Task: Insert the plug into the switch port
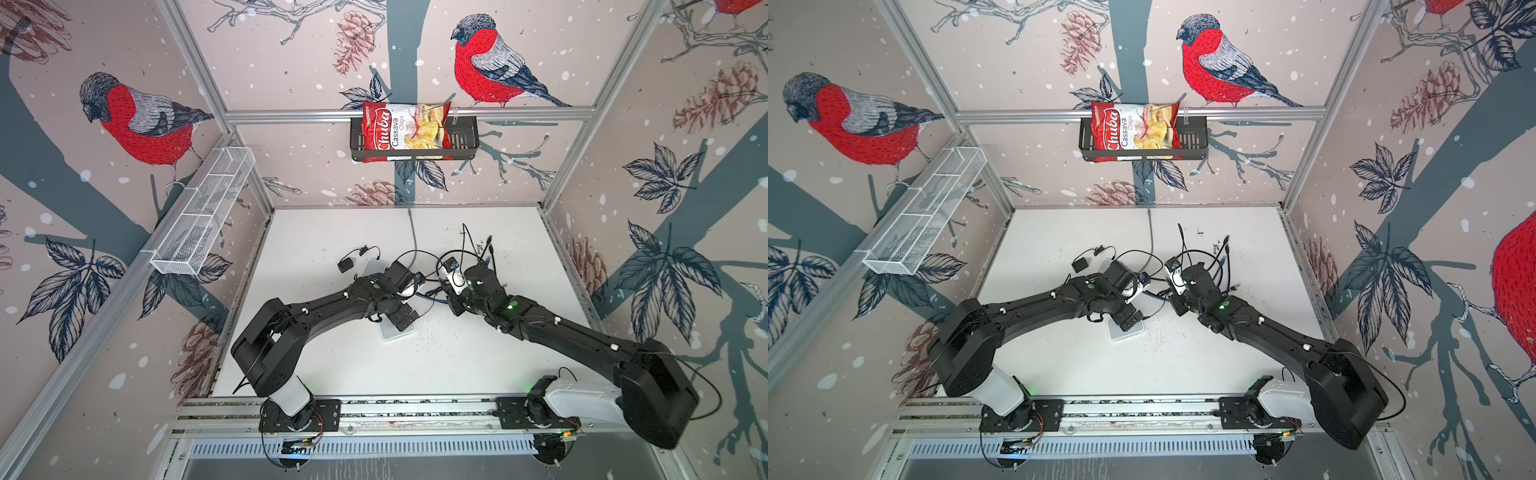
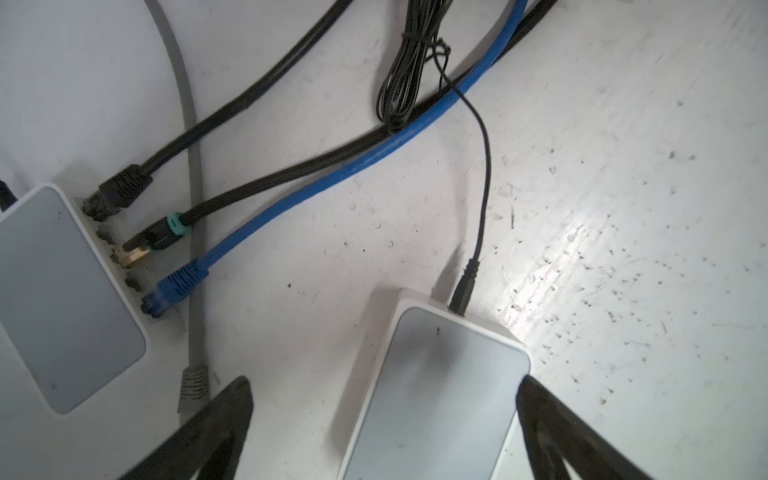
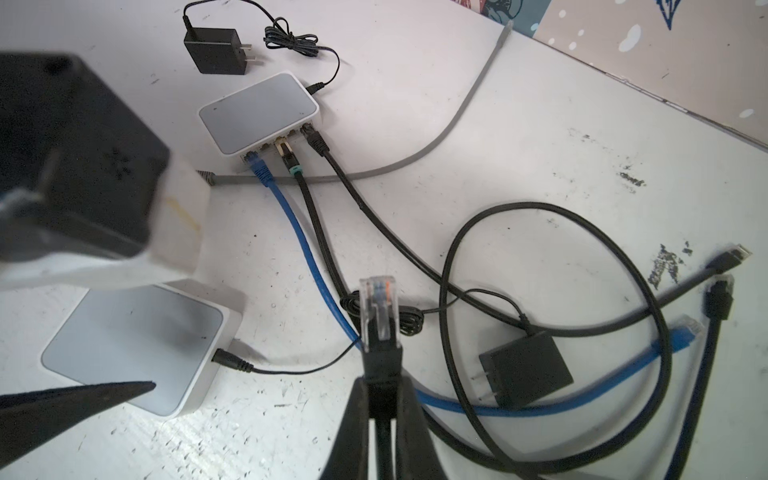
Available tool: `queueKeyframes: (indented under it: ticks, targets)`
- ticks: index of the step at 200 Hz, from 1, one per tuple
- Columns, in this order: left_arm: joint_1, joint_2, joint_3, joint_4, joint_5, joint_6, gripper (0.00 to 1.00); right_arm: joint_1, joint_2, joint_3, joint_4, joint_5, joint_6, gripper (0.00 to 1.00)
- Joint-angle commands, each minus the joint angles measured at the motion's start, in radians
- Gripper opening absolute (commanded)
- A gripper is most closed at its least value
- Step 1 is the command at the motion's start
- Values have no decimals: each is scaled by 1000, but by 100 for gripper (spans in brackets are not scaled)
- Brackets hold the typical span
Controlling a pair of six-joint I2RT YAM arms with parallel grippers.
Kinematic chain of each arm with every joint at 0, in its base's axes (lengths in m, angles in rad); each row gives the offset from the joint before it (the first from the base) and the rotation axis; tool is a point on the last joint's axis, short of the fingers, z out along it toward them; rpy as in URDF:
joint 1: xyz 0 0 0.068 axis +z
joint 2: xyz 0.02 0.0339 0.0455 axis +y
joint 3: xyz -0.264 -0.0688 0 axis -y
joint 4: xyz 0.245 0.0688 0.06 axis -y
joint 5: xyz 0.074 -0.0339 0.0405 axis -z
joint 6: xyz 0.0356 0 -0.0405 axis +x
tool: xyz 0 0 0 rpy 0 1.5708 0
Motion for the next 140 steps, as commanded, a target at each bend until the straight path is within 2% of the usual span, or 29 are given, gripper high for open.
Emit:
queueKeyframes:
  ticks: [1,23,63,93,140]
  targets:
    - [-26,13,-4,-110,-43,76,98,-2,-21,-14,20,15,5,3]
    - [-58,-3,-31,-91,-28,122,98,-1,-31,-21,23,14,3,3]
    - [-72,-41,-86,-24,-13,134,98,-1,-33,-25,30,18,7,3]
    - [-73,-27,-107,31,-83,91,98,-3,-41,-23,28,24,15,3]
    - [-71,14,-92,86,-113,9,98,-6,-57,-9,16,35,14,3]
